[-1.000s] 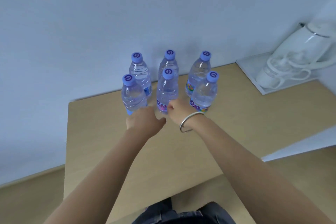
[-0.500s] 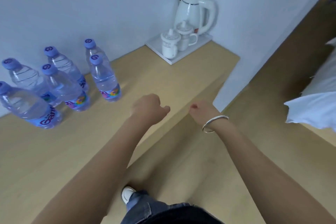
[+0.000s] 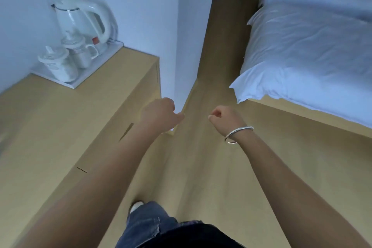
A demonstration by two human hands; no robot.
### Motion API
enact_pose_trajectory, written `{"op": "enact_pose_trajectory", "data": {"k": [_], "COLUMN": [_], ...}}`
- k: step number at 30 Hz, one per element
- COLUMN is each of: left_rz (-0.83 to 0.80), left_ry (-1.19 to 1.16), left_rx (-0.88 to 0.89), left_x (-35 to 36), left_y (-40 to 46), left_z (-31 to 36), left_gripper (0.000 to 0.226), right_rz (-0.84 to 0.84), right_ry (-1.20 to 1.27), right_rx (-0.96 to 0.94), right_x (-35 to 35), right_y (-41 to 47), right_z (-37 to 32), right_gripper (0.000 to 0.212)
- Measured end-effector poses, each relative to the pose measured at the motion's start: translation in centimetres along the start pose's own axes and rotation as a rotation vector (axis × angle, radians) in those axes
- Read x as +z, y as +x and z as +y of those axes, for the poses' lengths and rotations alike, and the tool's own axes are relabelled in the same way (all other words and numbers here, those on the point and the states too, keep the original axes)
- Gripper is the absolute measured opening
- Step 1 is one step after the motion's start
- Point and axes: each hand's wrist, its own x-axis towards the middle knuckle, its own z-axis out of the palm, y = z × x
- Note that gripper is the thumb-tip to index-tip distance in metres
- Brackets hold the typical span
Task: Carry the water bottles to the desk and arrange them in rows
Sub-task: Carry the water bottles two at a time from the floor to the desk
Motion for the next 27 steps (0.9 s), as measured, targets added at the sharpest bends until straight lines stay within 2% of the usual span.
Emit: {"op": "enact_pose_trajectory", "data": {"k": [3,8,12,27], "left_rz": [-0.026,-0.039,-0.047,-0.203], "left_ry": [0.045,0.143,0.137,0.139], "left_rx": [0.068,0.161,0.233,0.362], "left_x": [0.9,1.7,1.5,-0.3], "left_y": [2.9,9.6,15.5,37.5], "left_z": [2.7,5.9,7.7,12.6], "left_gripper": [0.035,0.02,0.023,0.021], "right_rz": [0.04,0.115,0.16,0.13], "right_ry": [0.026,0.053,0.054,0.087], "right_rx": [0.062,0.119,0.143,0.365], "right_x": [-1.5,-3.3,-4.9,-8.2], "right_y": [1.3,5.4,9.9,28.8], "right_z": [2.3,4.4,4.8,5.9], "right_gripper": [0.021,0.017,0.022,0.026]}}
